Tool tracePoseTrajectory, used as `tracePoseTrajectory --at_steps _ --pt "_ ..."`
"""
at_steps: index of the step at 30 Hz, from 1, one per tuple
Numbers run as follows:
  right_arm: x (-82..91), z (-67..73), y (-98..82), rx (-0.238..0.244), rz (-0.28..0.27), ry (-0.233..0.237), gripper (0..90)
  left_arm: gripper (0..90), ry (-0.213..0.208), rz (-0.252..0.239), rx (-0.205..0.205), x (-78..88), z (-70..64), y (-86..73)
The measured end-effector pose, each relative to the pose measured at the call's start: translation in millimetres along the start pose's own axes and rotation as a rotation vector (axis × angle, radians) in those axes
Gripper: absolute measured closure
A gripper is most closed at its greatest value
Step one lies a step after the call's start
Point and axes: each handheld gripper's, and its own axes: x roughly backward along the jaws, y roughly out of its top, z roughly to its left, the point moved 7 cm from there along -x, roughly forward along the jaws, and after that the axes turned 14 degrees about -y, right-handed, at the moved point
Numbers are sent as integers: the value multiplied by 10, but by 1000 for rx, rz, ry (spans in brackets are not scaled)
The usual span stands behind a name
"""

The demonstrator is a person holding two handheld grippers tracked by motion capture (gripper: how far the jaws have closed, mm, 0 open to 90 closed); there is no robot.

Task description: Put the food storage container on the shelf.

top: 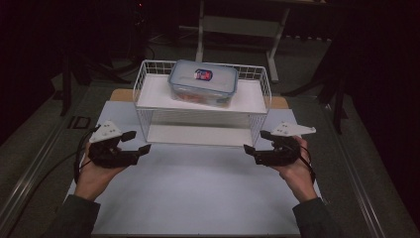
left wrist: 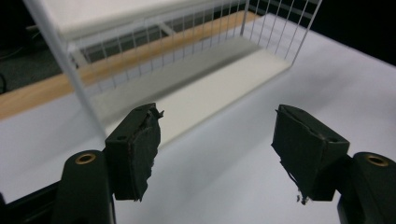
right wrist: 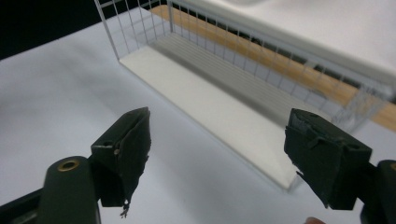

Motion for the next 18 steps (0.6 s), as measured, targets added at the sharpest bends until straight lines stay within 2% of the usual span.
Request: tracePoseTrajectory --at_steps 5,7,10,14,18 --pt "78 0 -272 15 22 -29 202 298 7 1 23 74 -11 -265" --pt "109 1 -356 8 26 -33 191 278 11 8 17 95 -19 -338" --pt "178 -17 -475 -12 28 -41 180 268 21 11 12 113 -27 -422" --pt "241 -38 -549 -33 18 -43 169 265 36 11 1 132 -38 -532" --pt "308 -53 -722 -71 2 -46 161 266 51 -2 34 136 -7 -717"
